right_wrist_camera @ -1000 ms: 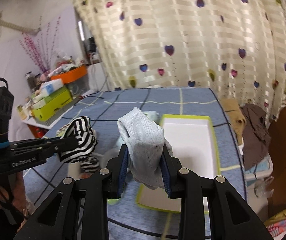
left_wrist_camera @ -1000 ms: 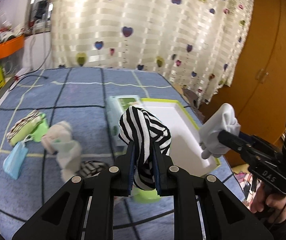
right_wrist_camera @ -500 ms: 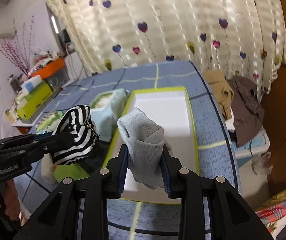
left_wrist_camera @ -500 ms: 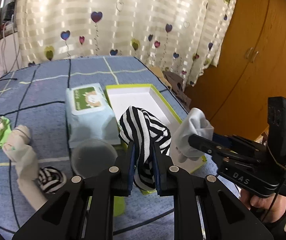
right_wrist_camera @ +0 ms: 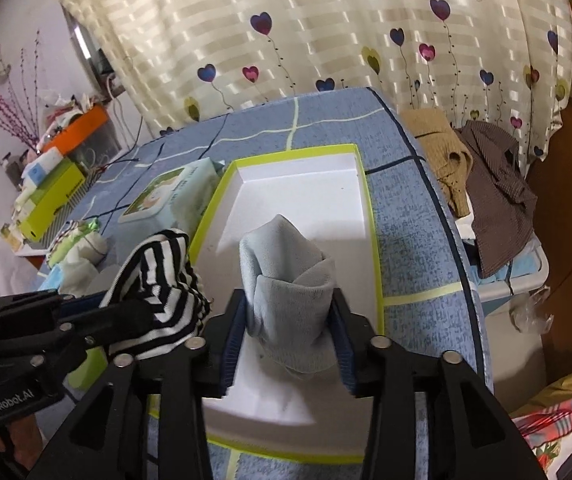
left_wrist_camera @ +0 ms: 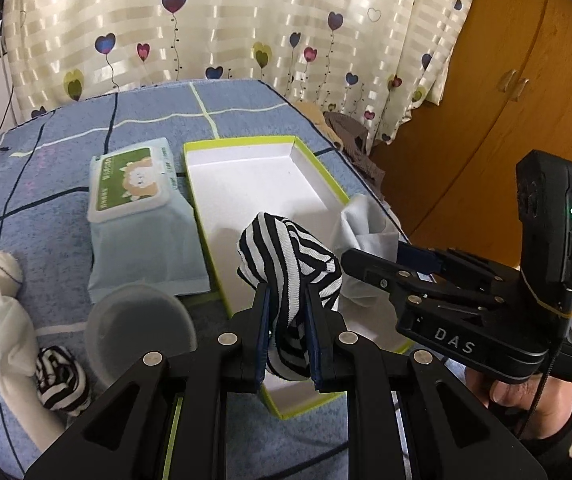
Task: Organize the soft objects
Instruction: 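Carry both socks to the green-rimmed white tray and release the grey sock from the right tool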
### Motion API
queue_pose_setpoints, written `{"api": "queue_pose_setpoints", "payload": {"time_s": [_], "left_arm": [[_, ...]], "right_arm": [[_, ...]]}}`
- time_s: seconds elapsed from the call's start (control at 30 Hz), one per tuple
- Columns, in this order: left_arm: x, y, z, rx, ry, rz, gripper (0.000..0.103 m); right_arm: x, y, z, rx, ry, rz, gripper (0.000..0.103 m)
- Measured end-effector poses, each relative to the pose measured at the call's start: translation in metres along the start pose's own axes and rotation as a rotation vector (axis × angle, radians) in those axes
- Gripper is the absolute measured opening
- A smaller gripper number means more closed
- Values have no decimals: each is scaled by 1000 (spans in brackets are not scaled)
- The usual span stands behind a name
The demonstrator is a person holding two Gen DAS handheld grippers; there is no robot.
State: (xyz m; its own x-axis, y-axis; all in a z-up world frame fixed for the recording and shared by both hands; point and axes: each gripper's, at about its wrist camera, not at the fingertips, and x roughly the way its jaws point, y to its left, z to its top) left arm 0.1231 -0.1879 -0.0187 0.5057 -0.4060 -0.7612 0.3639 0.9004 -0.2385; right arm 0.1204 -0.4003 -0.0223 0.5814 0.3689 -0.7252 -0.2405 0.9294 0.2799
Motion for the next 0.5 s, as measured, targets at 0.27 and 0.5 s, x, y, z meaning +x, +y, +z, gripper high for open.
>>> {"api": "queue_pose_setpoints", "payload": {"time_s": [0.27,0.5], "left_arm": [[18,-1,8,-21,20,3,17],[24,-2,13,-33,20,-18,25]], "right_arm": [[-6,-6,6,-8,-47,7,56],[-20,-12,5,14,-76,9,56]]}}
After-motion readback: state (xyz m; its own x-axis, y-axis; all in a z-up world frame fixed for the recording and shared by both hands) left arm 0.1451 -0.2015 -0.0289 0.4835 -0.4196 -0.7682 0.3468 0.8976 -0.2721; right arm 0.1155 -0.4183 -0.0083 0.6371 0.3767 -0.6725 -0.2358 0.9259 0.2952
